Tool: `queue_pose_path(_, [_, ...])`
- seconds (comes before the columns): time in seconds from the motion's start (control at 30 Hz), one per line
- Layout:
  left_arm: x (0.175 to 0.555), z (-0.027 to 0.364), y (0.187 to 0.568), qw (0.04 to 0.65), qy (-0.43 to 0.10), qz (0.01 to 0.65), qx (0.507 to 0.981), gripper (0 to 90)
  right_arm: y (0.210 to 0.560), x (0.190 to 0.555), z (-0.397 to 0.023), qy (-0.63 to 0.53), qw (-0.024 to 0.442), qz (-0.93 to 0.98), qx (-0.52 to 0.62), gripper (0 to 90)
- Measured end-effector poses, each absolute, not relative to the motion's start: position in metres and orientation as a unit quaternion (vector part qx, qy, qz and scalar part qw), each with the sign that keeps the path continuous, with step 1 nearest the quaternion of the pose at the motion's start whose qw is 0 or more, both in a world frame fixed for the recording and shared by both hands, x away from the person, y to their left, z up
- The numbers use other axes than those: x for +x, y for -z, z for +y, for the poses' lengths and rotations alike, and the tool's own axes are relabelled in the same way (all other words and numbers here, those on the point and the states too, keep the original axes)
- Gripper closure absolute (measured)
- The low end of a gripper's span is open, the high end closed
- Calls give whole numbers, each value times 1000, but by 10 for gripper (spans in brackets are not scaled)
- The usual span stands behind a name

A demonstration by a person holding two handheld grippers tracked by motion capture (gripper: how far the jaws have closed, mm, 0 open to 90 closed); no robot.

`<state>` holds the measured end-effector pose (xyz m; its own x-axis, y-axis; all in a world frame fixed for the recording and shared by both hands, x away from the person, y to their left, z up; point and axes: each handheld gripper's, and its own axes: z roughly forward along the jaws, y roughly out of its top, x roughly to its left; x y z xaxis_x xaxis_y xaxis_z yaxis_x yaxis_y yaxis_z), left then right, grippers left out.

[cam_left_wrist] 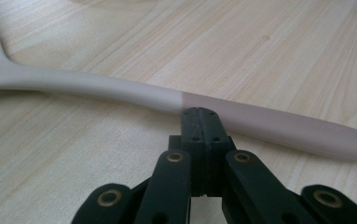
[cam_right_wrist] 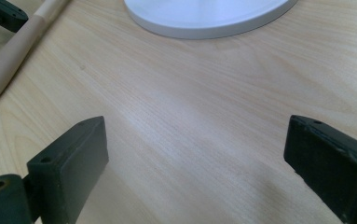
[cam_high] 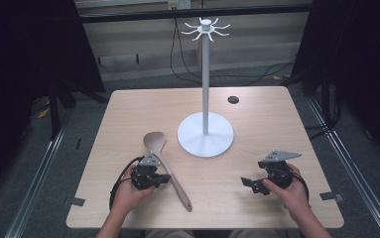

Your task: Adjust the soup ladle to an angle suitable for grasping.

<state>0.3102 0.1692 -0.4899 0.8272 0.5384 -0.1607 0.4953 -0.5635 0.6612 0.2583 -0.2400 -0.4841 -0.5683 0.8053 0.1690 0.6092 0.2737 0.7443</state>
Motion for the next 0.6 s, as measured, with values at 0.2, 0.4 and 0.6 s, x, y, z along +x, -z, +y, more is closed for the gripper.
queue_pose_path(0.2, [306,172,492,358,-35,293,886,900,483,263,-234,-405,118,790,446,59])
queue_pose_path(0.4, [299,169,495,360,-37,292,885,900,483,270,-225,-407,114,797,432,59])
queue_pose_path(0.6, [298,167,495,358,-43,291,886,900,483,271,-219,-404,114,804,421,59])
